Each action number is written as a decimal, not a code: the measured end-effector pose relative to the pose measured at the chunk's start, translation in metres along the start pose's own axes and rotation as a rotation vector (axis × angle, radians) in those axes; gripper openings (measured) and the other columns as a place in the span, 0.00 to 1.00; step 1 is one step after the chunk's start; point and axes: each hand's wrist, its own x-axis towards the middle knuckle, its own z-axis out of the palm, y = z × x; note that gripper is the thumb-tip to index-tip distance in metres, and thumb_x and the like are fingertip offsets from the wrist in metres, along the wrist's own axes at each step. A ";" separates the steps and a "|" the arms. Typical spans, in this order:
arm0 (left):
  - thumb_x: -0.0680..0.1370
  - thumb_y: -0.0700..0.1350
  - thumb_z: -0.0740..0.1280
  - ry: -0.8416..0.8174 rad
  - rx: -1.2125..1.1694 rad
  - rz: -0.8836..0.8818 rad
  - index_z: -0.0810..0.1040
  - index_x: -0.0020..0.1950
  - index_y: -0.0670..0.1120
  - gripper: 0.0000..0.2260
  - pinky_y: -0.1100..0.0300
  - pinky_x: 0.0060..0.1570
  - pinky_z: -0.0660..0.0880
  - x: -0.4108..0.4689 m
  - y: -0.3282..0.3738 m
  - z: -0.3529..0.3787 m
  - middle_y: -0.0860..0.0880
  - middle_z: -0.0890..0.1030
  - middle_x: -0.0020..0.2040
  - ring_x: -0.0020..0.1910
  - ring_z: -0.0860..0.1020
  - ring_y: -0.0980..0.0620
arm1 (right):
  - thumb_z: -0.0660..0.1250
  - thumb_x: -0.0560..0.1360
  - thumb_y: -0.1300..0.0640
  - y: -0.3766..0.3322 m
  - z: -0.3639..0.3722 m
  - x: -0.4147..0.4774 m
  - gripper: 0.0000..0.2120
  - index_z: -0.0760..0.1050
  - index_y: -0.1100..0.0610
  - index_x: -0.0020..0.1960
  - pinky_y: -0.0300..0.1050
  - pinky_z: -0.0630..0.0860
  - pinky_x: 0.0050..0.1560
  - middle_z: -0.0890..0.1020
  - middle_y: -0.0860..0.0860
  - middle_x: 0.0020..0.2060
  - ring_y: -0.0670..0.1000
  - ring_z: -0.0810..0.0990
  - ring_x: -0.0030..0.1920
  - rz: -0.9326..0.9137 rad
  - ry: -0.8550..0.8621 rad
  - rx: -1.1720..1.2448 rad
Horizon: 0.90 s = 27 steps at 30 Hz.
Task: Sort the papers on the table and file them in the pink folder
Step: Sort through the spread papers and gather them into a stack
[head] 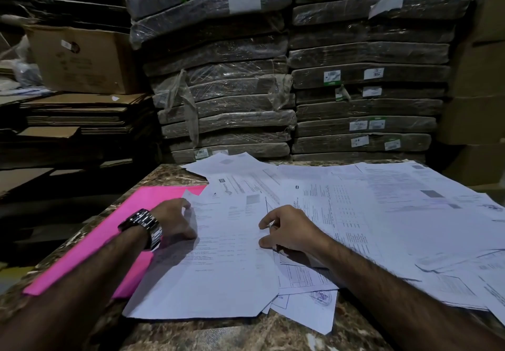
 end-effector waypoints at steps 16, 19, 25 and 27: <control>0.72 0.56 0.71 -0.005 -0.083 0.479 0.72 0.68 0.48 0.26 0.61 0.56 0.70 -0.019 0.153 0.043 0.49 0.76 0.64 0.62 0.74 0.50 | 0.76 0.64 0.46 0.057 -0.113 -0.026 0.17 0.77 0.57 0.43 0.50 0.77 0.52 0.82 0.52 0.36 0.56 0.80 0.49 0.668 0.367 -0.361; 0.71 0.60 0.71 -0.040 -0.008 0.472 0.71 0.69 0.48 0.30 0.57 0.62 0.69 -0.016 0.171 0.059 0.48 0.74 0.68 0.65 0.72 0.47 | 0.73 0.62 0.43 0.067 -0.119 -0.037 0.20 0.76 0.57 0.44 0.49 0.74 0.52 0.82 0.52 0.43 0.56 0.77 0.53 0.799 0.359 -0.421; 0.70 0.62 0.70 -0.035 0.054 0.467 0.71 0.68 0.47 0.32 0.57 0.63 0.69 -0.013 0.174 0.064 0.49 0.75 0.66 0.65 0.72 0.48 | 0.73 0.72 0.47 0.063 -0.135 -0.036 0.25 0.75 0.64 0.60 0.43 0.72 0.42 0.82 0.57 0.52 0.55 0.78 0.49 0.693 0.255 -0.070; 0.70 0.62 0.70 -0.037 0.049 0.469 0.71 0.69 0.48 0.32 0.56 0.63 0.69 -0.013 0.173 0.064 0.48 0.75 0.66 0.64 0.72 0.48 | 0.69 0.75 0.47 0.064 -0.136 -0.036 0.26 0.73 0.61 0.67 0.41 0.71 0.50 0.76 0.54 0.64 0.55 0.75 0.61 0.652 0.300 -0.003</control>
